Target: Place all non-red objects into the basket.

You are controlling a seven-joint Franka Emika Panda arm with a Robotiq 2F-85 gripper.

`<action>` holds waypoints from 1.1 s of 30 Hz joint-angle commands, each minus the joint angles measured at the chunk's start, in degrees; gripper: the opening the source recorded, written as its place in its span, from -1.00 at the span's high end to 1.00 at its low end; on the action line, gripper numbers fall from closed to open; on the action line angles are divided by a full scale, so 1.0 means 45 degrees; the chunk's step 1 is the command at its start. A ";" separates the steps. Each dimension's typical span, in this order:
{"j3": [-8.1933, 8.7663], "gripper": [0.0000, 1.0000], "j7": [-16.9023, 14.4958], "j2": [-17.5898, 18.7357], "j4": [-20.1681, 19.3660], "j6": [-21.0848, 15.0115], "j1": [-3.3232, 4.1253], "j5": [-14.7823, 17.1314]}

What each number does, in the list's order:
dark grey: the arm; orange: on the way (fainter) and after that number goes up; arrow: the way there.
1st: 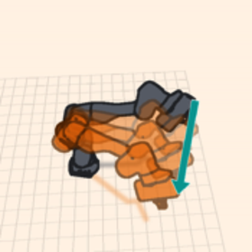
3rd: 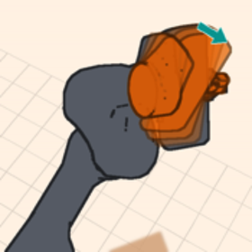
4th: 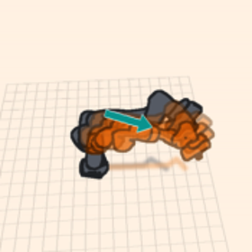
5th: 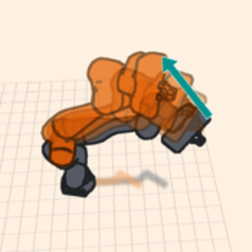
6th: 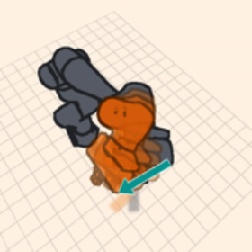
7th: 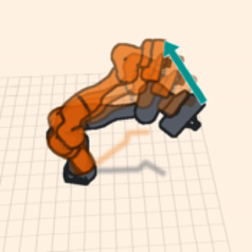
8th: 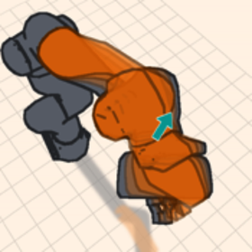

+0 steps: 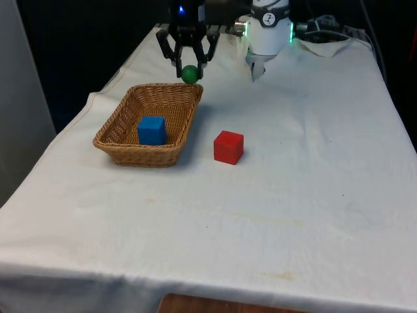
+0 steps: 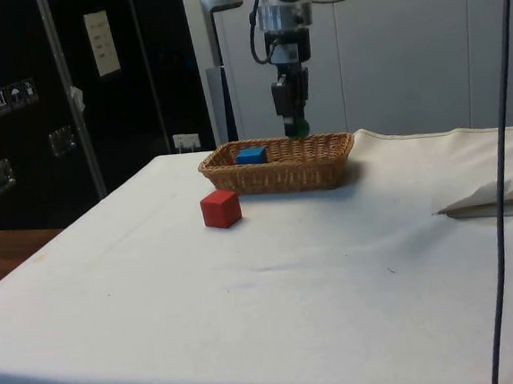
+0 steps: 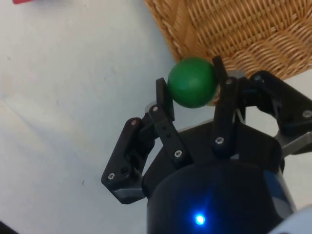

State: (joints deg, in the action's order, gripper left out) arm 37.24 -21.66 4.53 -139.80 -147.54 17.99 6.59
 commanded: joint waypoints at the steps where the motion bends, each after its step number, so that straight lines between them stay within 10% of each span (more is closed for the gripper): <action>1: -0.0038 1.00 -0.0191 0.0076 -0.0102 -0.0293 -0.0025 0.0216; 28: -0.0166 1.00 -0.1986 0.2215 -0.0127 -0.2101 -0.0178 0.2521; 33: -0.0178 0.01 -0.1974 0.2292 -0.0102 -0.2101 -0.0178 0.2534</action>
State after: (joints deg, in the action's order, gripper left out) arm 37.24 -29.68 15.18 -140.20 -156.70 17.70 16.84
